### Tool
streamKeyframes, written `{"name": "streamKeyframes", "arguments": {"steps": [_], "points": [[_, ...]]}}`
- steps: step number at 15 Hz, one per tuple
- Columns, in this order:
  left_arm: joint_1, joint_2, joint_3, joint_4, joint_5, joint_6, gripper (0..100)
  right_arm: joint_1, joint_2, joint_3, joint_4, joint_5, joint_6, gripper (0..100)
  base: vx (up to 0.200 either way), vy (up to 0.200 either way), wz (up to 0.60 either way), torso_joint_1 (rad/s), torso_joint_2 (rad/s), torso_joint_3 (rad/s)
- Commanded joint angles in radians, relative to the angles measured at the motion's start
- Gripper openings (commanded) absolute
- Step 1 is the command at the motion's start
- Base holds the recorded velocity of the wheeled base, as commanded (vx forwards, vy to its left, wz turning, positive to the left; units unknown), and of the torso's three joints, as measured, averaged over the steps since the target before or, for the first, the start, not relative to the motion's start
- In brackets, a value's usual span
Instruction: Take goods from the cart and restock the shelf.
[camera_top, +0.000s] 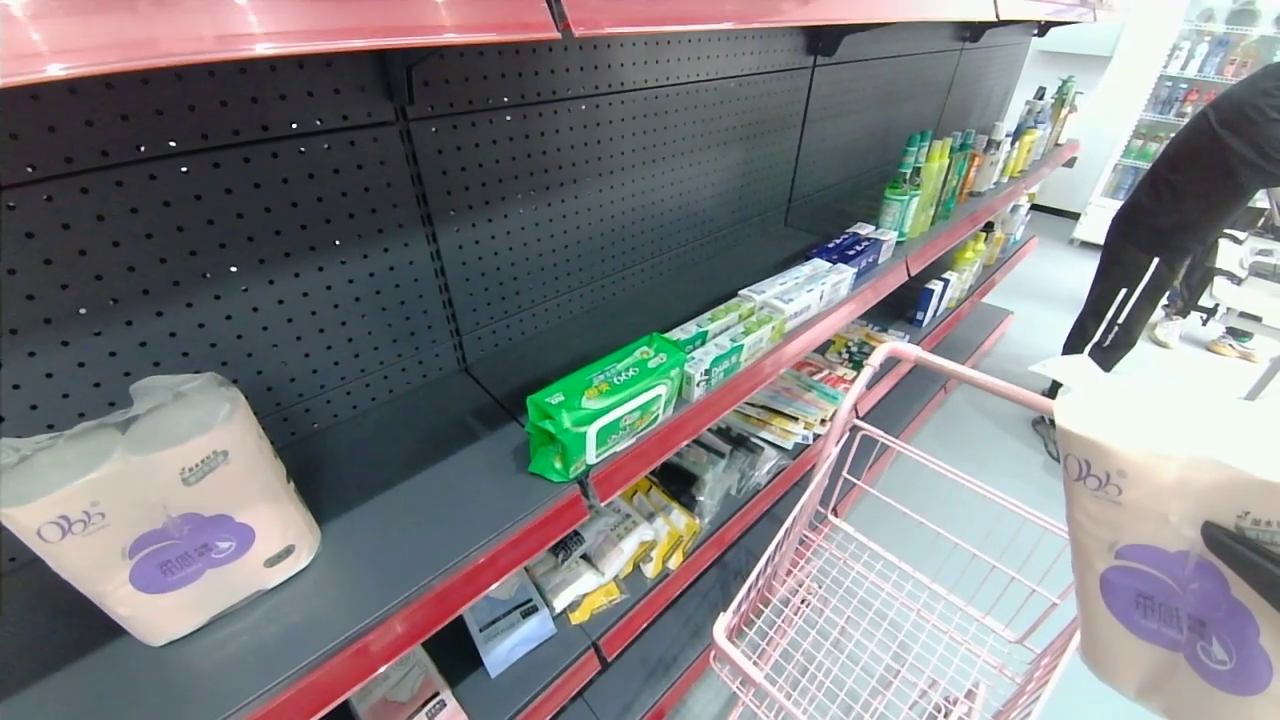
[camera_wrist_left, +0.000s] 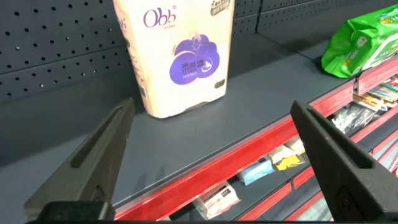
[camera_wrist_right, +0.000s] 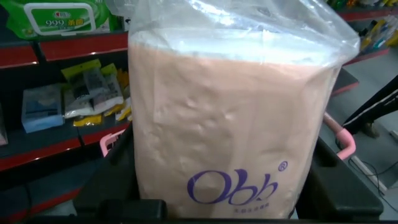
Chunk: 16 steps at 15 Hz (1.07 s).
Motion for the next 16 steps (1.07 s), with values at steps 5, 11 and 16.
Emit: {"name": "streamKeyframes", "arguments": {"steps": [5,11,16], "points": [[0.000,0.001,0.000,0.000,0.000,0.000,100,0.002,0.006,-0.003,0.000,0.006,-0.002,0,0.000,0.000,0.00,0.061,-0.13,-0.063],[0.000,0.001,0.000,0.000,0.002,0.000,100,0.001,0.019,-0.002,0.000,0.006,-0.003,0,0.000,0.000,0.40,0.000,0.00,0.002],[0.000,0.001,0.000,0.000,0.002,0.000,100,0.001,0.006,0.009,0.001,0.006,-0.003,0,0.000,0.000,0.60,0.005,0.00,0.001]]}}
